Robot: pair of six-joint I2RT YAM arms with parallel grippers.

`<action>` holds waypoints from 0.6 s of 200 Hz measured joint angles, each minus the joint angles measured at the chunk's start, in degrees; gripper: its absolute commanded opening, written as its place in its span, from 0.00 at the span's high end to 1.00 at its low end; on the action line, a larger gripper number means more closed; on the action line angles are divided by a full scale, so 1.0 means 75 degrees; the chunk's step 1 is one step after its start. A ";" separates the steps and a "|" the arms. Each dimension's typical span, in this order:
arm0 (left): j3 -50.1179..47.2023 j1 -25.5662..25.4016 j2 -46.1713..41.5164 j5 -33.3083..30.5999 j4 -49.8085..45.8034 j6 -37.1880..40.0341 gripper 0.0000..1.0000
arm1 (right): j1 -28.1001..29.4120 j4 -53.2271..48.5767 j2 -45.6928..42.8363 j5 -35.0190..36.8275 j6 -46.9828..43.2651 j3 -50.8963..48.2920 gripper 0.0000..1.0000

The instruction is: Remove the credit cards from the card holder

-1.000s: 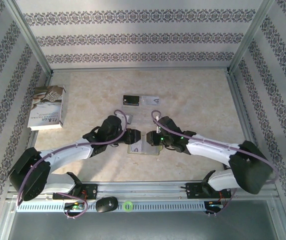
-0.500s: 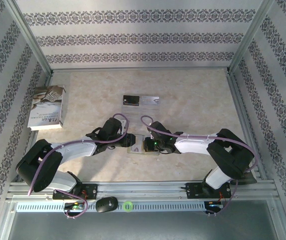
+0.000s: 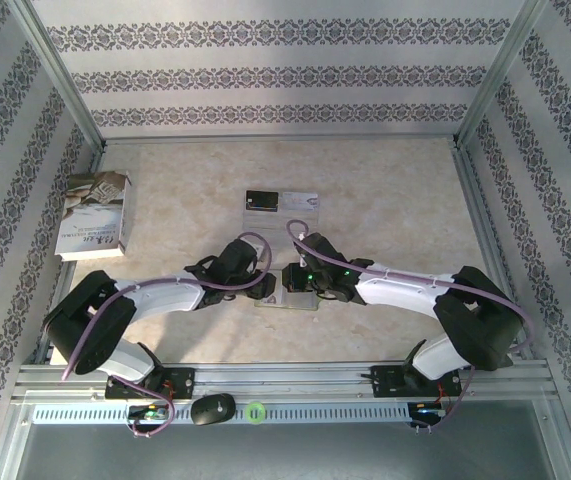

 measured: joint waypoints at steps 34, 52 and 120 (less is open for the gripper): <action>0.0090 -0.0358 0.0117 -0.0428 -0.0047 0.0181 0.54 | -0.0055 -0.0032 -0.0152 0.0157 0.0082 -0.0239 0.88; 0.0143 -0.0443 0.0323 -0.0527 -0.0052 0.0201 0.55 | -0.0117 -0.0052 -0.0286 0.0210 0.0085 -0.0338 0.88; 0.0213 -0.0641 0.0551 -0.0813 -0.0044 0.0204 0.58 | -0.0169 -0.0052 -0.0309 0.0198 0.0079 -0.0411 0.88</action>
